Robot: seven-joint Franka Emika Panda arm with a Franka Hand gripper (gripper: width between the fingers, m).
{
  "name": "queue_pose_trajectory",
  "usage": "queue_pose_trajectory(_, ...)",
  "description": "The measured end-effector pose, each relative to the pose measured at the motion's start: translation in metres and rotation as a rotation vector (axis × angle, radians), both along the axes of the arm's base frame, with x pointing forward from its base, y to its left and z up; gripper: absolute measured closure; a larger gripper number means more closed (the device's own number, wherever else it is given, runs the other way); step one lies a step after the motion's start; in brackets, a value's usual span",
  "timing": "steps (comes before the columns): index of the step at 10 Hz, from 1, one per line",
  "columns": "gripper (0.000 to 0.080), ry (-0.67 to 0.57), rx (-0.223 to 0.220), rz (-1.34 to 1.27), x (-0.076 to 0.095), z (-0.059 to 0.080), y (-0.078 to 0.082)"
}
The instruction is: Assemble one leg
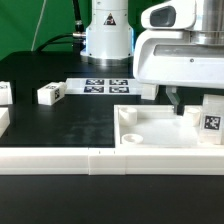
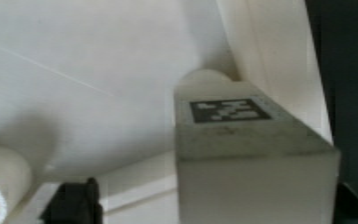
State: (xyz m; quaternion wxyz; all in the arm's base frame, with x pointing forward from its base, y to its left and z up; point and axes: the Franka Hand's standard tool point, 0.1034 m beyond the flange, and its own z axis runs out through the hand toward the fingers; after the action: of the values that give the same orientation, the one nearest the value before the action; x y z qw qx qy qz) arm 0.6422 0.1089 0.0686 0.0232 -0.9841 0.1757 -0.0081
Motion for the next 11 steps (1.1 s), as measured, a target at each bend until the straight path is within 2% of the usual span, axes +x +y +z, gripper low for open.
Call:
queue_pose_trajectory(1, 0.0338, 0.000, 0.000, -0.012, 0.0000, 0.0000, 0.0000)
queue_pose_trajectory(2, 0.0338, 0.001, 0.001, -0.034, 0.0001, 0.0000, 0.0000)
queue_pose_trajectory(3, 0.0511, 0.001, 0.001, -0.034, 0.0001, 0.0000, -0.0003)
queue_pose_trajectory(4, 0.0509, 0.002, 0.003, -0.057, 0.0001, -0.0001, -0.0002)
queue_pose_trajectory(11, 0.0509, 0.024, 0.021, -0.699, 0.0001, -0.0012, -0.0025)
